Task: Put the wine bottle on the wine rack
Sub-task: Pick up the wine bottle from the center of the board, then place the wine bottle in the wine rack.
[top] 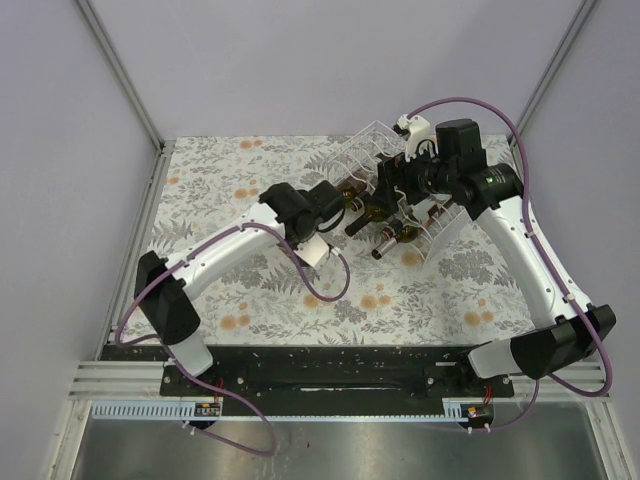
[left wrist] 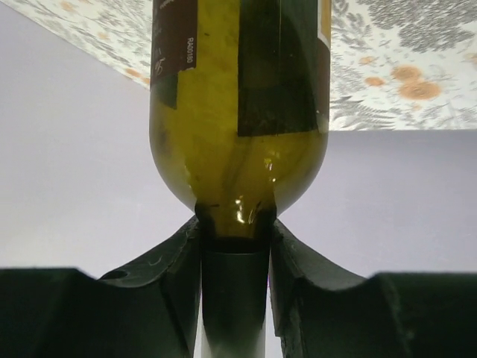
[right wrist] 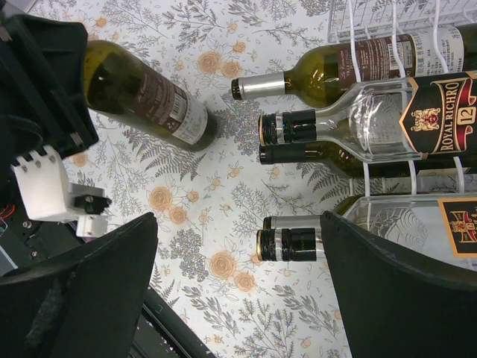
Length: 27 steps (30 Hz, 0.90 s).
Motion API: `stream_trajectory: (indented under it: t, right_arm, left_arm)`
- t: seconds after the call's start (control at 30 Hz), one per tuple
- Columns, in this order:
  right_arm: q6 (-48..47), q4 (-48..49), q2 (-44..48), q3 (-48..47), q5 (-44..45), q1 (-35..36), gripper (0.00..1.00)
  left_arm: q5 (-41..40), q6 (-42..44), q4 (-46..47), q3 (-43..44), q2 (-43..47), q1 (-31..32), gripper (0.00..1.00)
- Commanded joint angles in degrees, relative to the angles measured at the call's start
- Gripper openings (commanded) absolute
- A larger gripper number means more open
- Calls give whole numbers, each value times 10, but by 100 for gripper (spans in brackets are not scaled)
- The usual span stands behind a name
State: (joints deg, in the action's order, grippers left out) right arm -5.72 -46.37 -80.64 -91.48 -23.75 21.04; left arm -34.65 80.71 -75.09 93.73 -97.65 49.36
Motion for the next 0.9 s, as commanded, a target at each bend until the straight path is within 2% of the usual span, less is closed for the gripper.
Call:
stream_trajectory:
  t: [0.0, 0.2, 0.5, 0.7, 0.87]
  right_arm:
    - [-1, 4, -2, -30, -25, -5, 98]
    - [-3, 2, -15, -47, -26, -6, 98]
    - [6, 2, -31, -66, -31, -6, 97]
    - [9, 1, -29, -78, -12, -6, 97]
    - [14, -2, -26, -89, 5, -11, 97]
  left_arm:
    - [30, -63, -36, 11, 77, -34, 0]
    - [149, -123, -81, 73, 125, -97, 0]
    - [299, -173, -56, 144, 176, -208, 0]
    - [344, -257, 2, 198, 149, -248, 0]
    - [367, -356, 133, 194, 128, -250, 0]
